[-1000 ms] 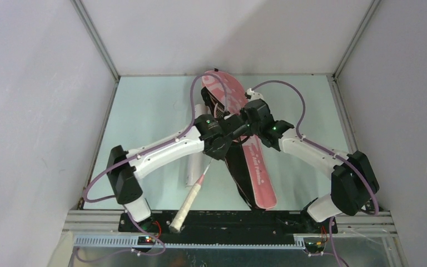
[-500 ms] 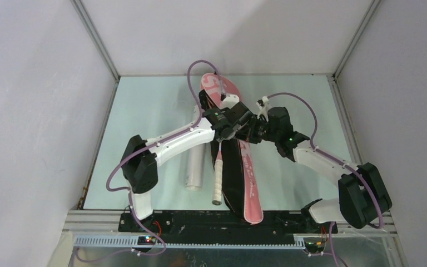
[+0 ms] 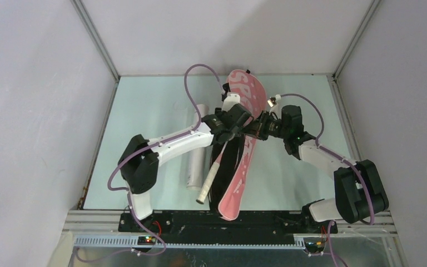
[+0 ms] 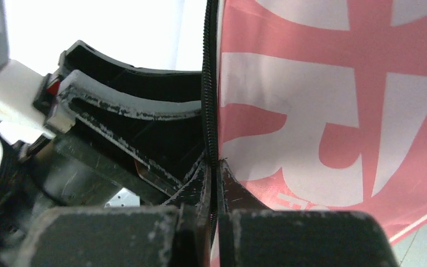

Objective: Pack up the badminton gear
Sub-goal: Place the racket in the racket bag.

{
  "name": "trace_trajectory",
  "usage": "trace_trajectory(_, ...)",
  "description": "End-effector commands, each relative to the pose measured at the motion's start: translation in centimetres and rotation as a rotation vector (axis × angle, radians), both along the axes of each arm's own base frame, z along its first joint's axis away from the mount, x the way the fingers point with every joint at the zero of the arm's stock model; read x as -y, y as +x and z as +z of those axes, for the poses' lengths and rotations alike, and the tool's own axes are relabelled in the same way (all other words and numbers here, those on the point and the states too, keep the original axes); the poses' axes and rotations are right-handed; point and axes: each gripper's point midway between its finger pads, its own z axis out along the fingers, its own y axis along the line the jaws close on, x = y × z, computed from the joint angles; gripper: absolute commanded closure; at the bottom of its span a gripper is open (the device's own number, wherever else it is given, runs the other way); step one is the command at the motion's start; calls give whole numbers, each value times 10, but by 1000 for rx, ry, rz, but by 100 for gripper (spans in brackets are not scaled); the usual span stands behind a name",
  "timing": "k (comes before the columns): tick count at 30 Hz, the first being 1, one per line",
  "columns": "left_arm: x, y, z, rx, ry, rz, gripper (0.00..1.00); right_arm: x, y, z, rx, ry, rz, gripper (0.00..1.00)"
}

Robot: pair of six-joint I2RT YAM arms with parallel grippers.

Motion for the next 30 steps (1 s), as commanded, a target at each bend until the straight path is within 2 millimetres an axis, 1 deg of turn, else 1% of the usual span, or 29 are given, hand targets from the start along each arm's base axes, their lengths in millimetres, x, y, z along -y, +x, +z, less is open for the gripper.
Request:
trace_trajectory(1, 18, 1, 44, 70, -171, -103, 32, -6, -14, 32, 49, 50, 111, 100)
trace_trajectory(2, 16, -13, 29, 22, -168, -148, 20, -4, -12, 29, 49, 33, 102, 100)
trace_trajectory(3, 12, -22, 40, 24, -185, -188, 7, -2, -10, 25, 48, 10, 95, 100)
trace_trajectory(4, 6, -37, 44, 5, -203, -227, 3, 1, -9, 23, 50, 2, 87, 100)
trace_trajectory(5, 2, -47, 43, -20, -199, -259, 1, 2, -8, 19, 47, -13, 84, 100)
trace_trajectory(6, -7, -57, 52, -17, -215, -280, 1, 4, -7, 18, 46, -20, 76, 100)
trace_trajectory(7, -9, -67, 52, -37, -217, -316, 0, 6, -5, 15, 43, -34, 62, 100)
trace_trajectory(8, -15, -77, 59, -36, -235, -338, 0, 7, -4, 13, 43, -40, 55, 100)
trace_trajectory(9, -15, -89, 58, -70, -250, -387, 0, 8, -2, 12, 41, -46, 45, 100)
trace_trajectory(10, -19, -99, 59, -85, -263, -411, 0, 7, -2, 11, 36, -45, 43, 100)
trace_trajectory(11, -16, -113, 57, -126, -292, -464, 0, 7, -2, 12, 40, -43, 42, 100)
trace_trajectory(12, -19, -125, 49, -161, -305, -491, 0, 7, -2, 13, 41, -41, 43, 100)
trace_trajectory(13, -13, -141, 46, -209, -351, -555, 0, 7, -1, 13, 43, -39, 43, 100)
trace_trajectory(14, -17, -155, 34, -247, -366, -585, 0, 7, -1, 13, 44, -40, 42, 100)
trace_trajectory(15, -16, -171, 21, -304, -400, -625, 0, 7, -1, 13, 44, -41, 40, 100)
trace_trajectory(16, -16, -178, 19, -320, -425, -642, 0, 8, 0, 13, 43, -43, 35, 100)
trace_trajectory(17, -13, -189, 11, -361, -474, -664, 0, 7, -1, 13, 44, -44, 35, 100)
trace_trajectory(19, -9, -204, 1, -429, -538, -680, 1, 7, 0, 11, 44, -45, 27, 100)
trace_trajectory(21, -7, -210, -13, -481, -550, -666, 5, 6, 0, 9, 45, -43, 18, 100)
trace_trajectory(22, -6, -209, -19, -492, -552, -647, 7, 6, 1, 9, 47, -41, 12, 100)
trace_trajectory(23, -9, -209, -29, -500, -541, -622, 11, 5, 0, 8, 47, -40, 14, 100)
trace_trajectory(24, -5, -205, -30, -489, -563, -606, 14, 5, 0, 7, 47, -42, 10, 100)
trace_trajectory(25, -5, -207, -37, -501, -567, -598, 16, 3, -1, 6, 45, -47, 12, 100)
trace_trajectory(26, 2, -204, -32, -481, -614, -606, 18, 3, -2, 3, 40, -56, 10, 100)
trace_trajectory(27, 4, -205, -37, -487, -623, -602, 19, 2, -3, 1, 36, -59, 14, 100)
trace_trajectory(28, 10, -203, -33, -466, -648, -607, 20, 1, -4, -1, 33, -60, 13, 100)
trace_trajectory(29, 11, -204, -39, -474, -644, -602, 21, 0, -5, -2, 29, -61, 15, 100)
trace_trajectory(30, 13, -204, -40, -474, -648, -605, 25, -1, -7, -3, 28, -62, 17, 100)
